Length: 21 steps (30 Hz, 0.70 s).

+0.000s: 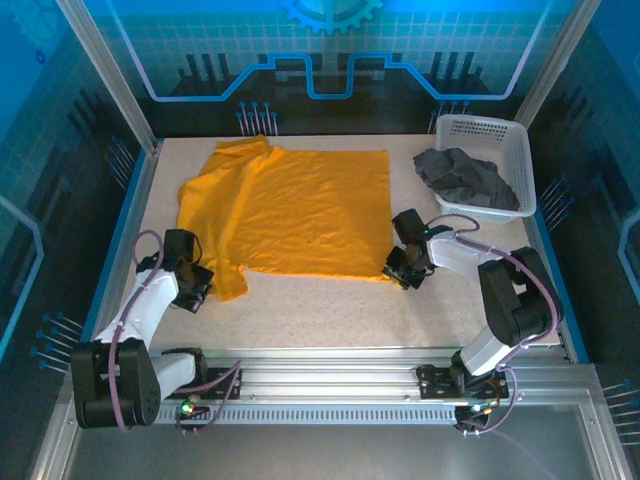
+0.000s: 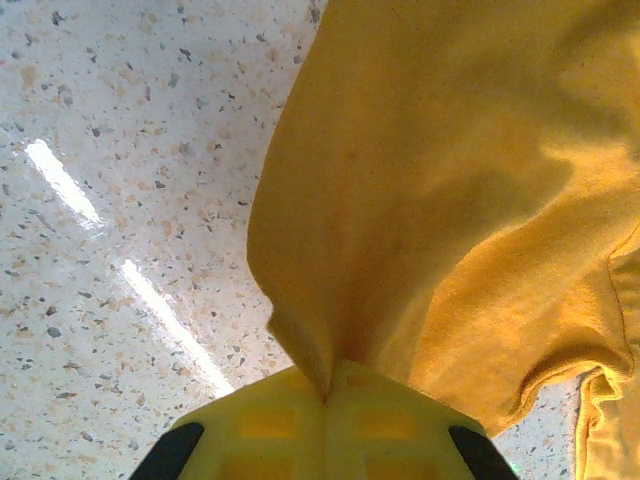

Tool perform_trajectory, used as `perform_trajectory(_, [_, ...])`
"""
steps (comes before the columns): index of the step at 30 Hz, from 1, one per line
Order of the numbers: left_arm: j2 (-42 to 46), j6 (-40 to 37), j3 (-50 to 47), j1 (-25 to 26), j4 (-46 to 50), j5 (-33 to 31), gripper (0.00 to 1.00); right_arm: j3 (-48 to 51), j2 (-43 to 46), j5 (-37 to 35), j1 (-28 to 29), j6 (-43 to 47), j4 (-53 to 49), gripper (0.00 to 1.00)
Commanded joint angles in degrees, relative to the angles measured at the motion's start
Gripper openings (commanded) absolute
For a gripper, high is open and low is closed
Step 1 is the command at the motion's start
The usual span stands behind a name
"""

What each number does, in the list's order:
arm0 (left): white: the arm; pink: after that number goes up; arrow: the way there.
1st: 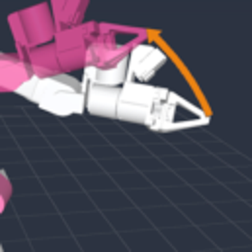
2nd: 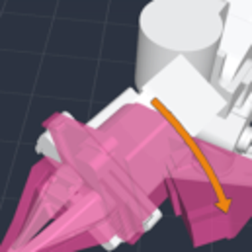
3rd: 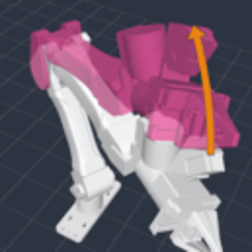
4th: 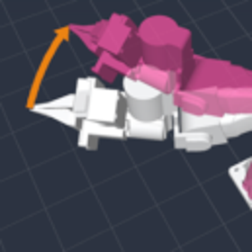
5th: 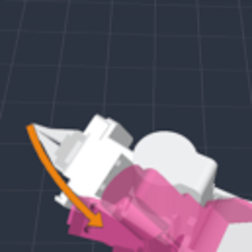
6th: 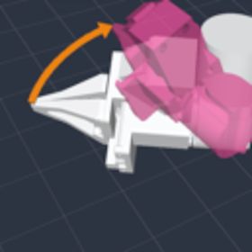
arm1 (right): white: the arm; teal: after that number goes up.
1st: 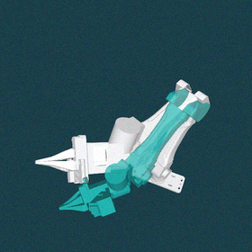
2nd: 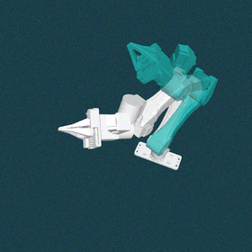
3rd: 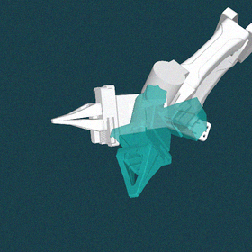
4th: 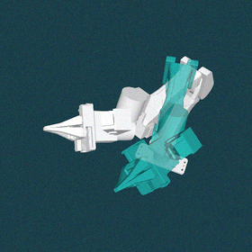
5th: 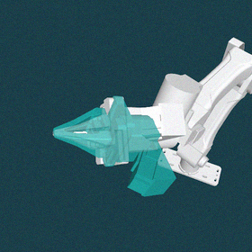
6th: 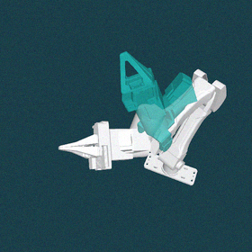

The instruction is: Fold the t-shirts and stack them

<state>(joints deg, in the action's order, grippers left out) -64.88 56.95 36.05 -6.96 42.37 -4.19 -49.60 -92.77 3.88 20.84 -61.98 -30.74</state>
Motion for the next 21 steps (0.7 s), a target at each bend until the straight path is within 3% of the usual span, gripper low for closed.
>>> perform_trajectory(1, [0.1,-0.4,1.5,0.5,1.5,1.2,0.00,-3.2,-2.6,0.5,0.9,0.6,-1.3,0.24])
perform_trajectory(7, [0.7,-0.4,2.1,0.6,2.2,1.5,0.00,-5.7,-3.6,-4.5,0.1,1.0,-7.3,0.00])
perform_trajectory(15, [3.9,-0.4,1.9,2.2,7.8,4.9,0.00,-1.3,5.4,-8.5,-11.4,7.6,-11.9,0.00])
perform_trajectory(21, [15.1,8.9,-5.1,7.7,15.9,9.5,0.00,1.1,6.7,-6.1,-15.7,15.1,-13.2,0.00])
